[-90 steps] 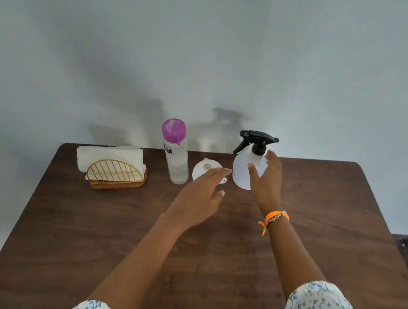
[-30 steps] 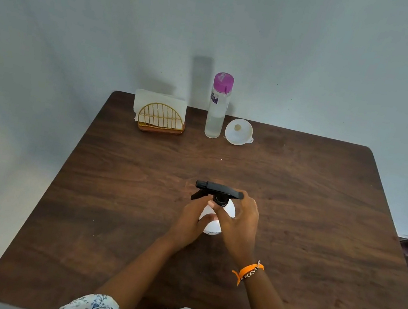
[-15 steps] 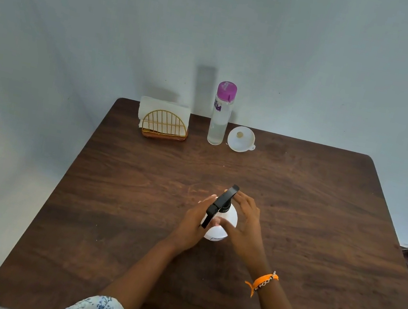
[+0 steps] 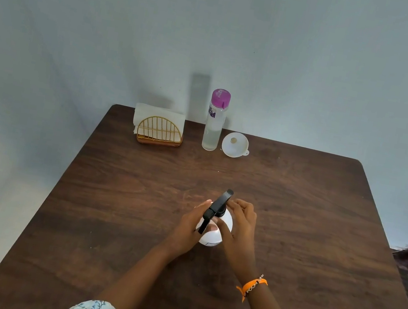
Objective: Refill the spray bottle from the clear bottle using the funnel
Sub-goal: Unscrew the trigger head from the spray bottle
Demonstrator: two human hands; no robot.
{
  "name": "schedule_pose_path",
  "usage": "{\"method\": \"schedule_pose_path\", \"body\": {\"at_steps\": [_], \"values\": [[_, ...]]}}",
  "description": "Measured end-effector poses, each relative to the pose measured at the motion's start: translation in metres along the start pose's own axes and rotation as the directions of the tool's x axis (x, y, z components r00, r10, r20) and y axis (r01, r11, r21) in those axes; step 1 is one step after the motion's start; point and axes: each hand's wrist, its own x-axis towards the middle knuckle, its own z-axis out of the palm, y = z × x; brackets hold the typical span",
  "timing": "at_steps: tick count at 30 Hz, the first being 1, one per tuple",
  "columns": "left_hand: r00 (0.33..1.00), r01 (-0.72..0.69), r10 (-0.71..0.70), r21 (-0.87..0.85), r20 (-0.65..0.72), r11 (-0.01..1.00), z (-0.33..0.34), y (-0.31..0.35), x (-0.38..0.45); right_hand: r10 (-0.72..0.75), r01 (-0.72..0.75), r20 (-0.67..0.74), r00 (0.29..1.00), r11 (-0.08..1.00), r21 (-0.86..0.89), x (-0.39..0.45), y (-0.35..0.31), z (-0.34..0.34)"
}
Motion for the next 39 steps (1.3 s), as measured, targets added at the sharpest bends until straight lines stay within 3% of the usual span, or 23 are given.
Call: {"method": "schedule_pose_path", "body": {"at_steps": [4,9,18,28,33,39], "values": [[1.000,-0.014,0.015,0.006,-0.007,1.000,0.001,-0.001,0.000,-0.006,0.004,0.032,0.999,0.999,0.048,-0.002,0.000,-0.006],[0.998,-0.059,0.060,0.038,-0.017,0.998,0.000,0.000,0.001,0.050,-0.048,-0.054,0.997,0.998,0.028,0.005,-0.010,0.002],[0.998,-0.053,0.051,0.071,0.029,0.996,-0.002,-0.006,0.003,-0.037,0.036,-0.015,0.999,0.999,-0.009,-0.001,-0.004,0.001],[0.998,-0.051,0.048,0.106,0.028,0.993,0.000,-0.012,0.006,-0.061,0.060,-0.075,0.995,0.998,-0.024,0.005,-0.007,0.004],[0.998,-0.061,0.060,0.097,0.021,0.993,-0.001,-0.010,0.005,-0.135,0.130,-0.047,0.990,0.987,-0.093,0.000,-0.006,0.005],[1.000,-0.020,0.018,0.102,0.014,0.995,0.000,-0.014,0.006,-0.093,0.092,-0.009,0.996,0.994,-0.054,0.000,-0.006,0.004]]}}
